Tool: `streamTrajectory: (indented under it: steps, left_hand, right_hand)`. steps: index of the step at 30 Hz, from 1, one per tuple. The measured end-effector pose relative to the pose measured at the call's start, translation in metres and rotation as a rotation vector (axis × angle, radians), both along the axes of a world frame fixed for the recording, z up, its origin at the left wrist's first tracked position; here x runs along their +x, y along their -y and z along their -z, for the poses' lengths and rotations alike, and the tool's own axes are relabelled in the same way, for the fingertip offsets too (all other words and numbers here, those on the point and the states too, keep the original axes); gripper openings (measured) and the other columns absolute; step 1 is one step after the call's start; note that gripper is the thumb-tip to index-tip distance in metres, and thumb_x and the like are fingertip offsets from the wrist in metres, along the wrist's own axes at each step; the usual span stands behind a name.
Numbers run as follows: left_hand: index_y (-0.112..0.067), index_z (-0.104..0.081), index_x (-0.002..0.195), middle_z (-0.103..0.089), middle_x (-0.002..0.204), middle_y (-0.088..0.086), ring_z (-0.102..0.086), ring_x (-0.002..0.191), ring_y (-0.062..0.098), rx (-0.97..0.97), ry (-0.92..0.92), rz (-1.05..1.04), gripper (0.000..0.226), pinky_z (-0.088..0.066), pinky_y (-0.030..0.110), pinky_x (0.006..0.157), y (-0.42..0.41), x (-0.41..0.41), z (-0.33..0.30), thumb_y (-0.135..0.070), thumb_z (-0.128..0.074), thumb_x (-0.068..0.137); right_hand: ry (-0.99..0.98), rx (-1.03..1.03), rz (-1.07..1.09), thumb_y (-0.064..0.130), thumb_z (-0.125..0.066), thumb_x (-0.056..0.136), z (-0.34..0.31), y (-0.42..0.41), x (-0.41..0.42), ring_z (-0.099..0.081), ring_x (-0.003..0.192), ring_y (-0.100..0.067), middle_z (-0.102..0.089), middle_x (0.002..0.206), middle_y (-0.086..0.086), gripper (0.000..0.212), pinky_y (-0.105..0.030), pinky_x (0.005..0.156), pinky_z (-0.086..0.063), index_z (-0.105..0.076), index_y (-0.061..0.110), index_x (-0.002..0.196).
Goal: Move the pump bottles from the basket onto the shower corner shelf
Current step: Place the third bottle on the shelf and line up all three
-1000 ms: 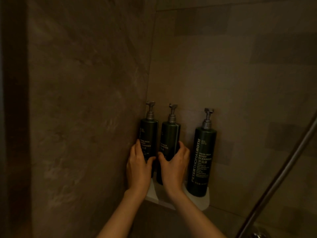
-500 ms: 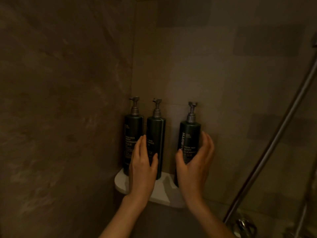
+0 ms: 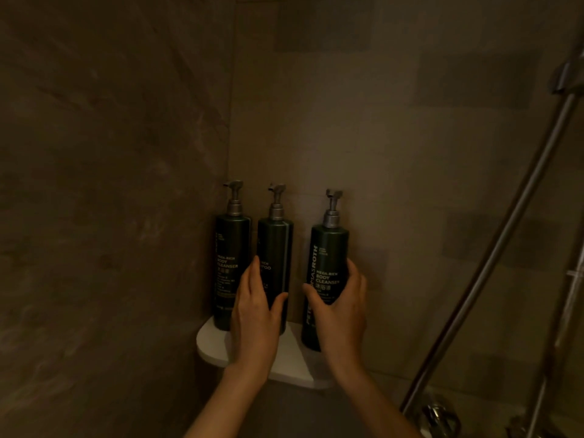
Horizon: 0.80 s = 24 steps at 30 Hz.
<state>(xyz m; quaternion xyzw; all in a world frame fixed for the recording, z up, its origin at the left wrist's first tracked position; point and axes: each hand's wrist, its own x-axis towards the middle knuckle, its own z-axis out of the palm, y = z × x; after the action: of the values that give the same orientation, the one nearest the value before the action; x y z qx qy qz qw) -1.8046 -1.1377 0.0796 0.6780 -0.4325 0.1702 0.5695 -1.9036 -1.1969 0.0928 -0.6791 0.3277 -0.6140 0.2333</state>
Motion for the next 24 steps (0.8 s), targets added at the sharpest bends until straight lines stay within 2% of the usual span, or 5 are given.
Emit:
streamTrajectory:
  steps: [4, 8, 16, 20, 24]
  left_hand:
    - [-0.014, -0.023, 0.147, -0.037, 0.148, 0.011, -0.038, 0.134, 0.023, -0.018, -0.001, 0.009, 0.076, -0.036, 0.036, 0.107, -0.0019, -0.0017, -0.0007, -0.018, -0.066, 0.084]
    - [-0.015, -0.024, 0.147, -0.037, 0.148, 0.010, -0.038, 0.134, 0.023, -0.028, -0.010, 0.020, 0.075, -0.035, 0.034, 0.106, -0.0032, -0.0029, -0.0019, -0.018, -0.065, 0.084]
    - [-0.013, -0.024, 0.146, -0.037, 0.148, 0.009, -0.039, 0.133, 0.023, -0.017, 0.005, 0.014, 0.075, -0.036, 0.031, 0.104, -0.0027, -0.0015, -0.0025, -0.019, -0.066, 0.084]
    - [-0.013, -0.024, 0.146, -0.037, 0.148, 0.009, -0.039, 0.134, 0.023, -0.017, 0.000, 0.014, 0.075, -0.034, 0.029, 0.104, -0.0026, -0.0025, -0.0019, -0.020, -0.066, 0.085]
    - [-0.013, -0.024, 0.146, -0.036, 0.148, 0.011, -0.038, 0.134, 0.024, -0.011, -0.004, 0.012, 0.075, -0.036, 0.034, 0.105, -0.0028, -0.0026, -0.0020, -0.019, -0.066, 0.084]
  right_hand:
    - [0.030, 0.004, -0.044, 0.032, -0.076, 0.074, 0.0015, 0.0023, 0.0018, -0.048, 0.100, -0.003, -0.043, 0.122, 0.012, 0.076, -0.010, 0.070, -0.036, -0.034, 0.027, 0.138]
    - [0.028, -0.008, -0.073, 0.032, -0.075, 0.075, 0.0036, 0.0047, 0.0031, -0.045, 0.098, 0.003, -0.040, 0.116, 0.018, 0.075, -0.003, 0.066, -0.033, -0.034, 0.028, 0.139]
    - [0.033, -0.020, -0.097, 0.034, -0.074, 0.077, 0.0066, 0.0069, 0.0046, -0.045, 0.096, 0.006, -0.041, 0.119, 0.019, 0.075, -0.004, 0.065, -0.036, -0.033, 0.029, 0.139]
    - [0.032, -0.016, -0.112, 0.033, -0.074, 0.076, 0.0057, 0.0080, 0.0036, -0.047, 0.101, 0.000, -0.041, 0.119, 0.018, 0.075, -0.006, 0.071, -0.034, -0.034, 0.027, 0.139]
    - [0.026, -0.011, -0.123, 0.033, -0.073, 0.077, 0.0058, 0.0076, 0.0037, -0.047, 0.100, 0.001, -0.041, 0.118, 0.017, 0.075, -0.006, 0.069, -0.036, -0.032, 0.028, 0.140]
